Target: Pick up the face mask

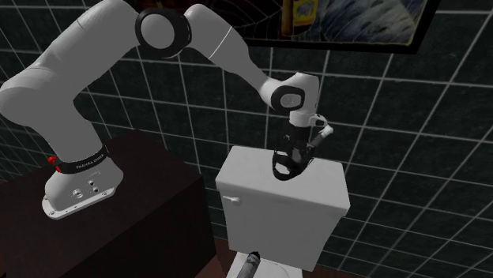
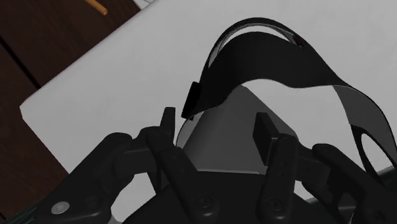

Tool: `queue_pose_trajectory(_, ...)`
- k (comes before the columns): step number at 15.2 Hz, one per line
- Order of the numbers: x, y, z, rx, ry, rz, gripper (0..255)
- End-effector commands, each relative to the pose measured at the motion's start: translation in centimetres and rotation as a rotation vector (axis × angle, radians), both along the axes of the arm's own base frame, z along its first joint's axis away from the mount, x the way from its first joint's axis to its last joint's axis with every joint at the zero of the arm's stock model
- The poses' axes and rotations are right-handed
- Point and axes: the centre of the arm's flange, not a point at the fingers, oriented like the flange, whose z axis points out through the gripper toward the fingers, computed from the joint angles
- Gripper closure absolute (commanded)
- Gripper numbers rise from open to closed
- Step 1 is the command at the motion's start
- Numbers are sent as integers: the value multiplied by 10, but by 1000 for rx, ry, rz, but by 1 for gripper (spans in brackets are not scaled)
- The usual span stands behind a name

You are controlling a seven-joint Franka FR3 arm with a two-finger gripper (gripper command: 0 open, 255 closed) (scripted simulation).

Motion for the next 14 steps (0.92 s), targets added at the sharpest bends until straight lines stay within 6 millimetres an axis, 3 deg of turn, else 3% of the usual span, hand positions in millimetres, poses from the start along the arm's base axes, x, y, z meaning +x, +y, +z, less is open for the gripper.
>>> queue_pose_trajectory(1,1,3,8,3,1,2,255)
queue_pose_trajectory(12,1,3,66,3,1,2,255)
queue_pose_trajectory(14,1,3,67,3,1,2,255)
